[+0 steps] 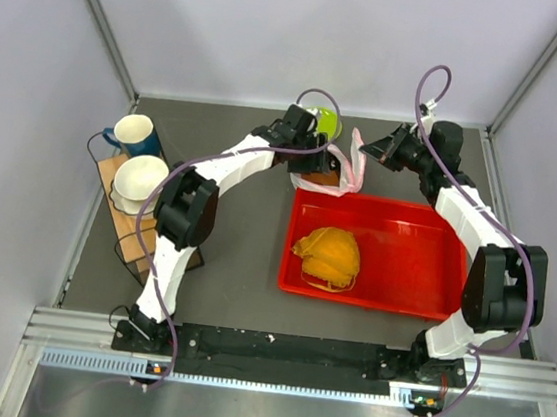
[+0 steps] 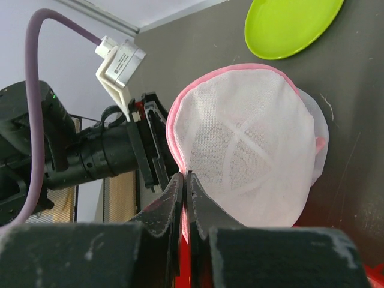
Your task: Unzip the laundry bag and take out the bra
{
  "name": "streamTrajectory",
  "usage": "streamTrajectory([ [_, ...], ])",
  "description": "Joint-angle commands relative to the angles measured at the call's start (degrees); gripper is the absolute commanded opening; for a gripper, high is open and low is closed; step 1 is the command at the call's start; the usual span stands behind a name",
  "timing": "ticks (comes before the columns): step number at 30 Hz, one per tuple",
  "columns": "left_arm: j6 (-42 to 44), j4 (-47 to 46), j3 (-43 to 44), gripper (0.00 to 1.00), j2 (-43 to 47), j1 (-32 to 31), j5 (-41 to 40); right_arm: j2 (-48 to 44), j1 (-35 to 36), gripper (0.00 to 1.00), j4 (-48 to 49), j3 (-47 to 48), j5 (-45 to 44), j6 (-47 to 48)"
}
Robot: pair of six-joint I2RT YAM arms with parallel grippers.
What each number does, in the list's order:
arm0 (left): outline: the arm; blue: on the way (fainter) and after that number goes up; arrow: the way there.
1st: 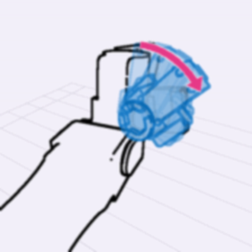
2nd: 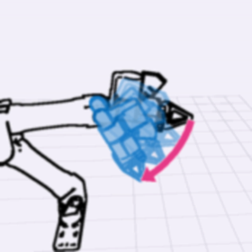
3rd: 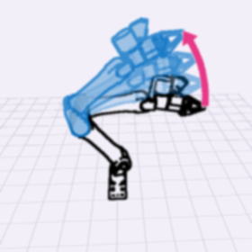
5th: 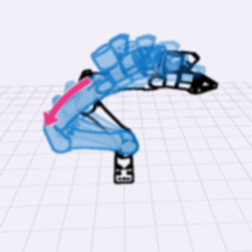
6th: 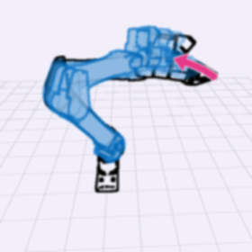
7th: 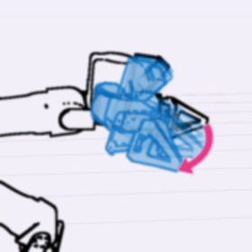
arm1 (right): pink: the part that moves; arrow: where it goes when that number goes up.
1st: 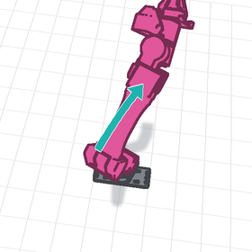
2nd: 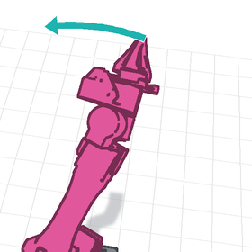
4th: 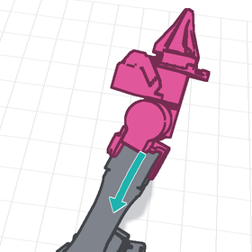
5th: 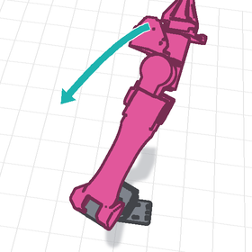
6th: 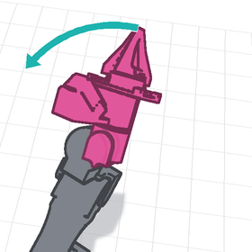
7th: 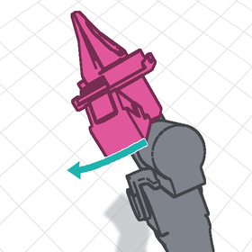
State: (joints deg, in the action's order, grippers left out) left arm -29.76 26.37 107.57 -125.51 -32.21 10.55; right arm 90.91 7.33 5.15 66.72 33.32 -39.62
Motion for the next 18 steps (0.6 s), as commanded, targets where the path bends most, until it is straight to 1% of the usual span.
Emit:
streamTrajectory([
  [1,2.0,-0.2,2.1,0.63,-0.4,2.2,-3.0,-0.7,1.0,0.0,5.7,-1.5,0.5,-1.0],
  [3,2.2,0.9,4.5,0.64,-1.3,2.9,-2.8,0.1,2.0,0.0,6.9,-2.2,1.0,-1.6],
  [7,2.7,1.9,6.5,0.62,-1.9,3.1,-3.9,0.8,2.9,0.0,9.9,-3.8,1.1,-2.0],
  [11,3.2,3.4,9.4,0.62,-2.4,3.4,-5.2,1.6,2.9,0.0,10.1,-3.7,1.2,-1.4],
  [14,3.2,4.1,11.8,0.63,-2.0,4.0,-5.6,2.1,2.9,0.0,10.8,-1.9,1.7,-1.3],
  [17,3.3,4.3,12.7,0.63,-0.4,4.7,-5.9,2.9,2.9,0.0,10.6,2.2,2.1,-1.4],
  [18,3.3,4.5,13.0,0.63,0.1,4.9,-5.8,3.2,2.9,0.0,10.8,4.9,2.6,-1.8],
])
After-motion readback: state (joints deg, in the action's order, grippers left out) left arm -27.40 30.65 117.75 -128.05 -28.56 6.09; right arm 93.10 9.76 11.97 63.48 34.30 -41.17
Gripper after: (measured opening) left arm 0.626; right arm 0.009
